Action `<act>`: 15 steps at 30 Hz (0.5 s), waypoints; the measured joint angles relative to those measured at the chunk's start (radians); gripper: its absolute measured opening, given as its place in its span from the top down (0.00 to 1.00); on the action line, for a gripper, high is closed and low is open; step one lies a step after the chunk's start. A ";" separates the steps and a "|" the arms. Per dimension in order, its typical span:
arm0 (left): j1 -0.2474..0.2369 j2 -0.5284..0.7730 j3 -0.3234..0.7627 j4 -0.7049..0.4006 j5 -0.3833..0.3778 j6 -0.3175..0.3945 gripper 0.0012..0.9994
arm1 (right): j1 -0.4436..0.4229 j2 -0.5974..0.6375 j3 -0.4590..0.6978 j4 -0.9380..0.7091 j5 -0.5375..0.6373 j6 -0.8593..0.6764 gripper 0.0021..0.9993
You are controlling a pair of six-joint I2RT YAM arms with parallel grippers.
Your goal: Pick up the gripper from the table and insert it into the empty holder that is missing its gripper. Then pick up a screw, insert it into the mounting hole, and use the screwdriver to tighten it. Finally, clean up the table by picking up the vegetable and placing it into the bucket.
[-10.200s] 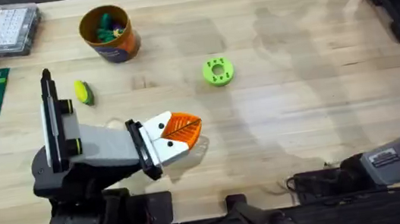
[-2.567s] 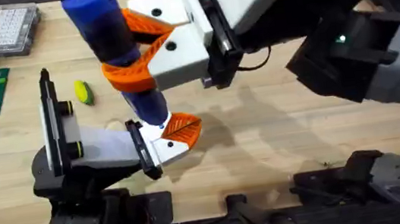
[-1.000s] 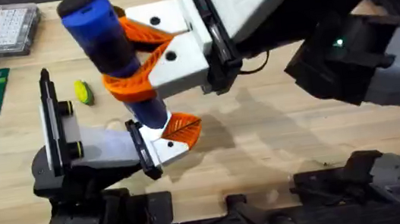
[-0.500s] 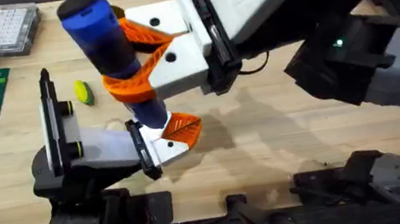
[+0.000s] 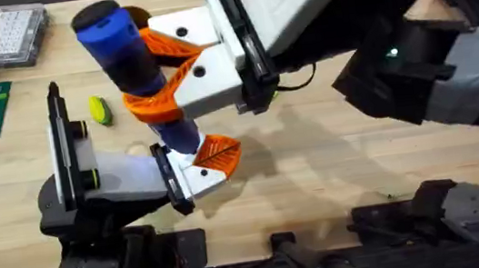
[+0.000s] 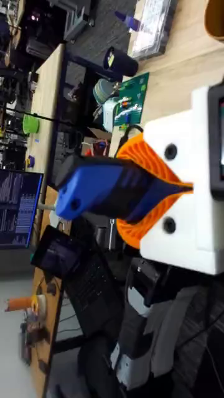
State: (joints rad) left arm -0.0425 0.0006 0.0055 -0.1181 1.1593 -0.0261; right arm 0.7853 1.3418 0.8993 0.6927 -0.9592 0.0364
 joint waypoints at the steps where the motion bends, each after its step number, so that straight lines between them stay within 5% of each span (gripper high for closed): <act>1: 0.000 0.000 0.000 0.000 0.000 0.000 1.00 | 0.000 0.000 0.000 0.000 0.000 0.000 0.98; 15: 0.000 0.000 0.000 0.000 0.000 0.000 1.00 | 0.000 0.000 0.000 -0.006 0.000 -0.001 0.98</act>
State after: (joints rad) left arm -0.0425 0.0006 0.0055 -0.1184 1.1591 -0.0261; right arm 0.7853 1.3418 0.8993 0.6872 -0.9592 0.0359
